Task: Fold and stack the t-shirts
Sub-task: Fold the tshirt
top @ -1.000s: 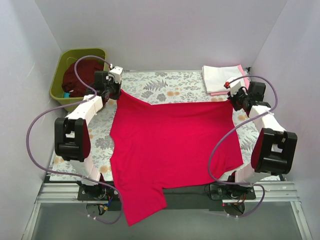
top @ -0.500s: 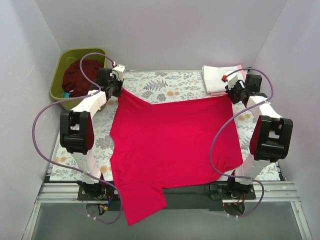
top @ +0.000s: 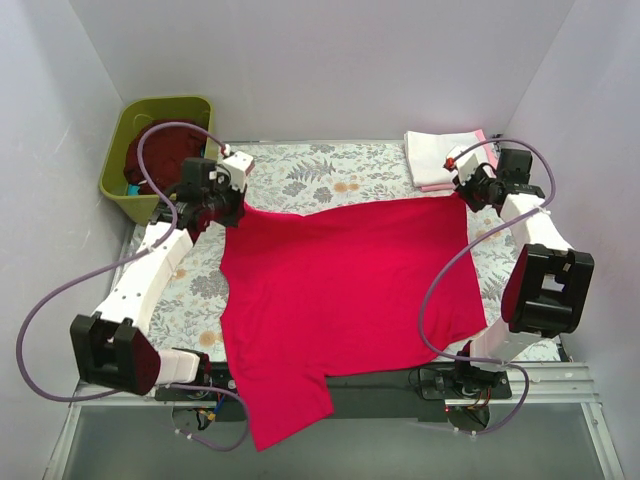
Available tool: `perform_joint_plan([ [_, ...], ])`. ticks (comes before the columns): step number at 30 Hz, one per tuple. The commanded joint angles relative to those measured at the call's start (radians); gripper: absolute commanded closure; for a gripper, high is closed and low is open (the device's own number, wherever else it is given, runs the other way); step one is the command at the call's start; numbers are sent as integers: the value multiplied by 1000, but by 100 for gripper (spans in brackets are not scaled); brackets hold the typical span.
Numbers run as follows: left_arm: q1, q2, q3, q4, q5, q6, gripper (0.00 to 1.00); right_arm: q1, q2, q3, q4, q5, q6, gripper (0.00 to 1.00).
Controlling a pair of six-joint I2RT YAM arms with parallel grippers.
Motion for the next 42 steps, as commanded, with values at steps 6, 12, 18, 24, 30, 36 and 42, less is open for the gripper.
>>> perform_joint_plan([
  [6, -60, -145, -136, -309, 111, 24, 100, -48, -85, -84, -97, -27, -217, 99],
  [12, -97, -134, -220, -401, 192, 87, 100, -65, -48, -140, -99, -8, -274, 99],
  [18, -123, -75, -291, -394, 179, 116, 100, -65, 25, -117, -102, 4, -268, 99],
  [24, -125, -55, -291, -380, 170, 116, 100, -64, -5, -164, -111, 10, -318, 99],
  [30, -125, -65, -268, -395, 180, 118, 100, -64, -18, -169, -117, 18, -321, 99],
  [36, -125, -59, -175, -478, 240, 130, 100, -64, -13, -118, -126, 16, -312, 99],
  [42, -126, -56, -95, -566, 283, 149, 100, -68, -27, -92, -153, 18, -338, 99],
])
